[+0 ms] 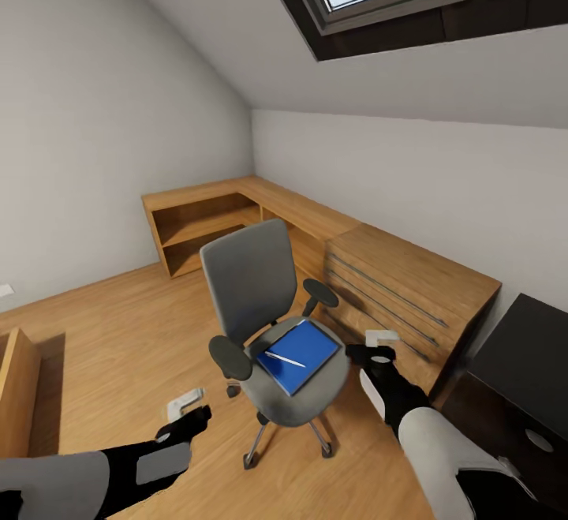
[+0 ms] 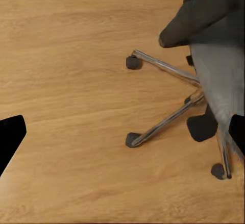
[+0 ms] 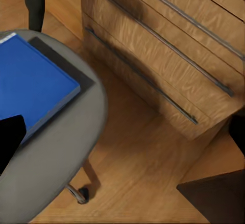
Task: In the bedroom, organize the workspace by keeping the computer under the desk, ensuring the monitor is on the desk, placing the keyboard on the desk next to the monitor, placing the mouse on the desk next to the keyboard, moving the folder from the swivel chair onto the desk next to the mouse, stacking the notebook on top of the folder with the pen on top of the notebook, and positioning the swivel chair next to the desk.
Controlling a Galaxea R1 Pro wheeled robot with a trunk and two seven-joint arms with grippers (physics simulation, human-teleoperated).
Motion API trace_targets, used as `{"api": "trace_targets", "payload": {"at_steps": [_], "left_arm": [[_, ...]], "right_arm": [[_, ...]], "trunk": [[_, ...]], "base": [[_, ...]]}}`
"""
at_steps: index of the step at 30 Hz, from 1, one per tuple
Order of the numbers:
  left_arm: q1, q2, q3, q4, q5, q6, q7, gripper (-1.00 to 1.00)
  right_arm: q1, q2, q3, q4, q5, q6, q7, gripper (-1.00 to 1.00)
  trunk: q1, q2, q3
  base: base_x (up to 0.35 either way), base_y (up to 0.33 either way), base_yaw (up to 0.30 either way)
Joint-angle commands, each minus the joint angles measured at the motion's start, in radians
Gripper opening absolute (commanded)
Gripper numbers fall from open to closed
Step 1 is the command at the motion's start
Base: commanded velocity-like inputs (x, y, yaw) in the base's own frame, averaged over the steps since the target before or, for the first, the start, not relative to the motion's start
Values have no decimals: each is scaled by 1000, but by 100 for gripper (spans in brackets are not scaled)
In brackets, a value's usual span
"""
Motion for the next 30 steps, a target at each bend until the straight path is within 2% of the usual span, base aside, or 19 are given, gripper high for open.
{"api": "trace_targets", "payload": {"at_steps": [1,2,3,4,7,9,12,21,23,27,30], "left_arm": [[-5,36,10,-76,-32,-5,4,100],[-13,180,128,-341,-158,10,8,100],[-15,246,185,-437,-195,23,10,100],[-16,299,218,-507,-219,41,12,100],[-17,369,250,-589,-246,78,16,100],[-17,386,244,-601,-253,87,17,100],[-18,397,224,-609,-258,91,19,100],[-18,401,203,-615,-263,94,27,100],[-18,400,201,-617,-264,94,34,100],[-18,398,200,-618,-265,94,44,100],[-18,392,200,-618,-265,95,46,100]], "right_arm": [[-8,1,-6,-1,8,21,6,100],[-24,2,-6,5,8,53,36,100],[-28,2,-7,7,7,61,48,100],[-30,3,-6,8,7,68,56,100],[-32,13,-4,10,6,82,66,100],[-33,19,-4,9,7,86,68,100],[-33,23,-4,10,8,88,70,100],[-32,26,-1,12,13,89,71,100],[-32,25,7,12,13,89,71,100],[-32,21,61,11,14,90,71,100],[-32,18,83,11,15,98,71,100]], "trunk": [[0,-1,-1],[0,-1,-1],[0,-1,-1],[0,-1,-1],[0,-1,-1],[0,-1,-1],[0,-1,-1],[0,-1,-1],[0,-1,-1],[0,-1,-1],[0,-1,-1]], "base": [[0,0,0],[0,0,0],[0,0,0],[0,0,0],[0,0,0],[0,0,0],[0,0,9],[1,0,208],[49,0,273],[121,0,275],[66,0,276]]}}
